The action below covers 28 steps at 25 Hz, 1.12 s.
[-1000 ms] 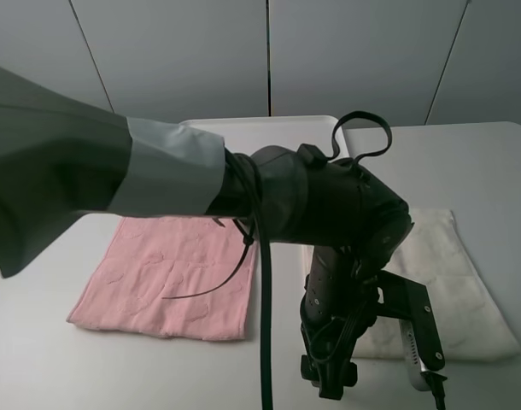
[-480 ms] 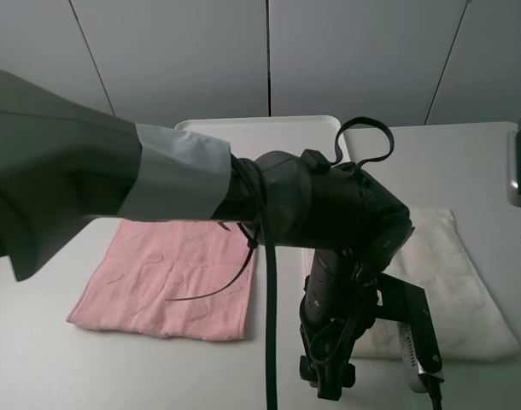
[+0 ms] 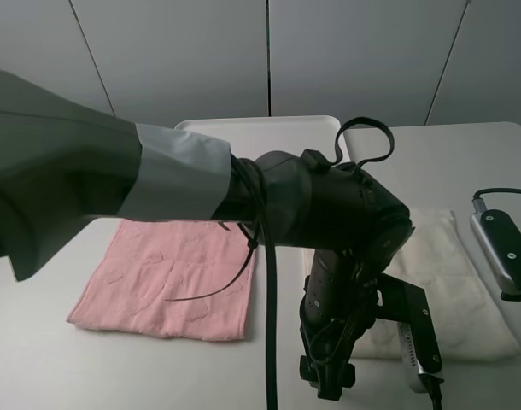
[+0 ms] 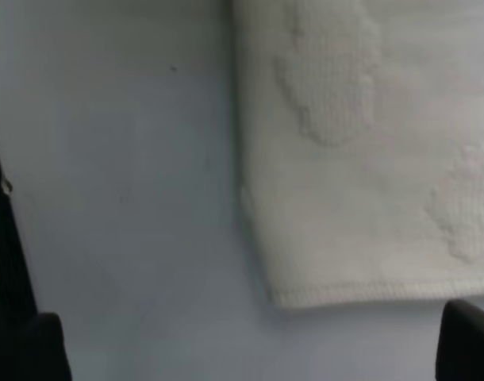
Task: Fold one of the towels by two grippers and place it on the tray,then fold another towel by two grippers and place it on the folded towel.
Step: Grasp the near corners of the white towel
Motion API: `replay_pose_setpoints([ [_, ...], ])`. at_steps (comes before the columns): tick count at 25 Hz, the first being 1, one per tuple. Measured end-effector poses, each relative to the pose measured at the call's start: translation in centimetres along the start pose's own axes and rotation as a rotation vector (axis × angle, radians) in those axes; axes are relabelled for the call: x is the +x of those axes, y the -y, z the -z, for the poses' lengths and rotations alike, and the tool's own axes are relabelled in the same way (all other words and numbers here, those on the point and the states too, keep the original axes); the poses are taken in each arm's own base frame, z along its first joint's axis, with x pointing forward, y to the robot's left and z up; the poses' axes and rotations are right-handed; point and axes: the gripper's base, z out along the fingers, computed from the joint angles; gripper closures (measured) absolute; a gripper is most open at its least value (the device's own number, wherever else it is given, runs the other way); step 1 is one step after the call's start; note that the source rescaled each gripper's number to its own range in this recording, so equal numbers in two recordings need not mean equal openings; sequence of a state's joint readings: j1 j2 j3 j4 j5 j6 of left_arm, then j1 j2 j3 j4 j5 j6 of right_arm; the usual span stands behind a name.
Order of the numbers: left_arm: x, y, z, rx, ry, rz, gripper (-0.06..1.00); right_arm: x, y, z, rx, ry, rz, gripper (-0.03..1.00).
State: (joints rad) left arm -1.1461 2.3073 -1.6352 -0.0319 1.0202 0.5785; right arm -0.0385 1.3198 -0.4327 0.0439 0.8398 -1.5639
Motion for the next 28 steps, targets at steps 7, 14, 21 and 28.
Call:
replay_pose_setpoints([
  [7, 0.0, 0.0, 0.0, 0.0, 0.0, 0.002, -0.06, 0.1, -0.6, -1.2, 0.017, -0.004, 0.064, -0.03],
  [14, 0.0, 0.0, 0.0, -0.003, -0.002, 0.003, -0.06, -0.5, -1.0, -2.1, 0.027, -0.011, 0.132, -0.03],
  [21, 0.0, -0.1, 0.0, -0.008, -0.005, 0.002, -0.06, -1.4, -0.8, -3.3, -0.016, -0.019, 0.195, -0.03],
  [28, 0.0, -0.1, 0.0, -0.008, -0.005, 0.002, -0.06, -1.4, -0.4, -4.1, -0.033, -0.027, 0.185, -0.03],
])
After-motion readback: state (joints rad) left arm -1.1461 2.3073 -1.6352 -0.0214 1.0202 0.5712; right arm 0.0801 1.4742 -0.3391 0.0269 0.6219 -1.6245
